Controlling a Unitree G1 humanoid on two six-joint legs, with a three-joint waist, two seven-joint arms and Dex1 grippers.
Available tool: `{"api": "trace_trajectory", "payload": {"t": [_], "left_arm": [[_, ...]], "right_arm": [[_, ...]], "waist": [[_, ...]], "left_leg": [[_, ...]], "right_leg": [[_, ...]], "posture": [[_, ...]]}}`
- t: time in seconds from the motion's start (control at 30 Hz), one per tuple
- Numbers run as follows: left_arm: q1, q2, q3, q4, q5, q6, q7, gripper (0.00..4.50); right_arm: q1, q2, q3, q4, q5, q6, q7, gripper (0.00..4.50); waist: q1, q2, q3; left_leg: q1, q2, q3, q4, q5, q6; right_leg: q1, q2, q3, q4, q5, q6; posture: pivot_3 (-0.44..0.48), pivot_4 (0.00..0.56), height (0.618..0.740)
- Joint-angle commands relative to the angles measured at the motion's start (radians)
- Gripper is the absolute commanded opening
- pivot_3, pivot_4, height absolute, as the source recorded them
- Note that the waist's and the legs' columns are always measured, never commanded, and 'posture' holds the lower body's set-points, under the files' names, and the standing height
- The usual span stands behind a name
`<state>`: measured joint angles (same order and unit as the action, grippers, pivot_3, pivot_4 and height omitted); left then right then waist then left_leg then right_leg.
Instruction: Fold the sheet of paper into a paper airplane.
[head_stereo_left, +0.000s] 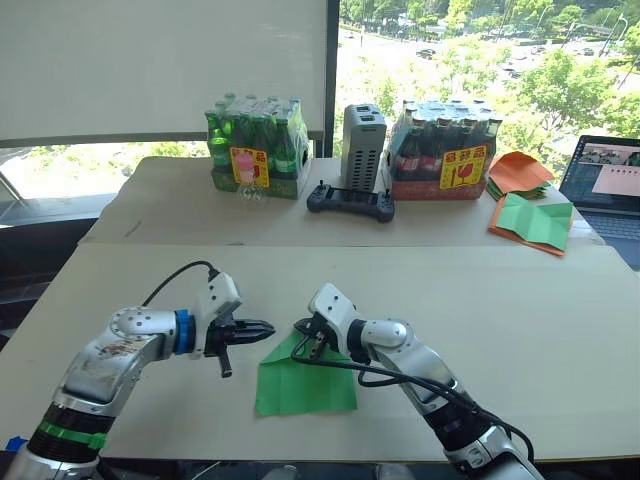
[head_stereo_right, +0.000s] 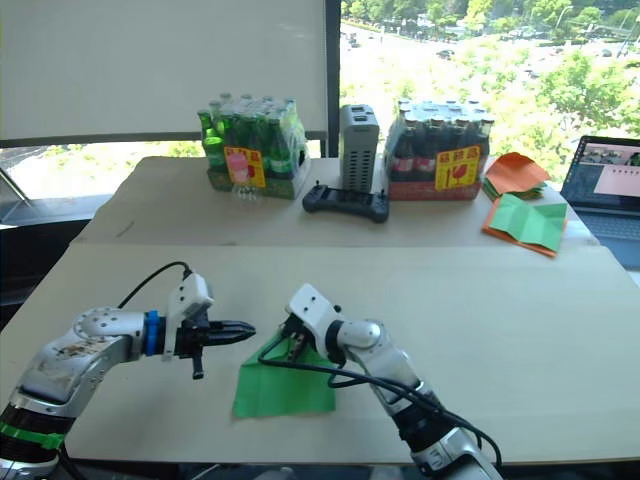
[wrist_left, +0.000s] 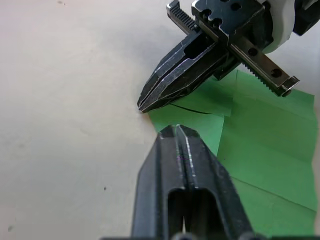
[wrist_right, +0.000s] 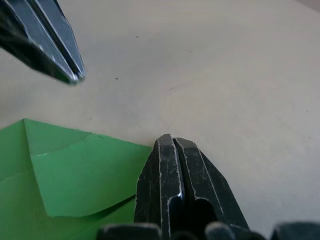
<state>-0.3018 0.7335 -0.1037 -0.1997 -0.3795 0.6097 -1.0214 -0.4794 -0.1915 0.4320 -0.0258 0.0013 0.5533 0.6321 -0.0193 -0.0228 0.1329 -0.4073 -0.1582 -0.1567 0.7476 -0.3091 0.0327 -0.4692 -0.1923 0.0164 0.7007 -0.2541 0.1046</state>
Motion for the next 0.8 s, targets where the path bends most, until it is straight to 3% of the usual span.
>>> {"api": "trace_trajectory", "payload": {"t": [0.03, 0.8], "left_arm": [[-0.02, -0.021, -0.028, 0.018, 0.044, -0.044, 0.027, 0.04], [-0.098, -0.089, -0.147, 0.159, 0.175, -0.129, 0.017, 0.04]], "right_arm": [[0.007, -0.001, 0.023, 0.012, -0.009, 0.024, 0.007, 0.0], [0.015, 0.001, 0.029, -0.009, -0.009, 0.042, -0.003, 0.0]], "waist": [[-0.002, 0.0, 0.0], [0.0, 0.0, 0.0]], "left_leg": [[0.0, 0.0, 0.0, 0.0, 0.0, 0.0], [0.0, 0.0, 0.0, 0.0, 0.0, 0.0]], "right_leg": [[0.0, 0.0, 0.0, 0.0, 0.0, 0.0], [0.0, 0.0, 0.0, 0.0, 0.0, 0.0]], "posture": [[0.0, 0.15, 0.675], [0.0, 0.15, 0.675]]}}
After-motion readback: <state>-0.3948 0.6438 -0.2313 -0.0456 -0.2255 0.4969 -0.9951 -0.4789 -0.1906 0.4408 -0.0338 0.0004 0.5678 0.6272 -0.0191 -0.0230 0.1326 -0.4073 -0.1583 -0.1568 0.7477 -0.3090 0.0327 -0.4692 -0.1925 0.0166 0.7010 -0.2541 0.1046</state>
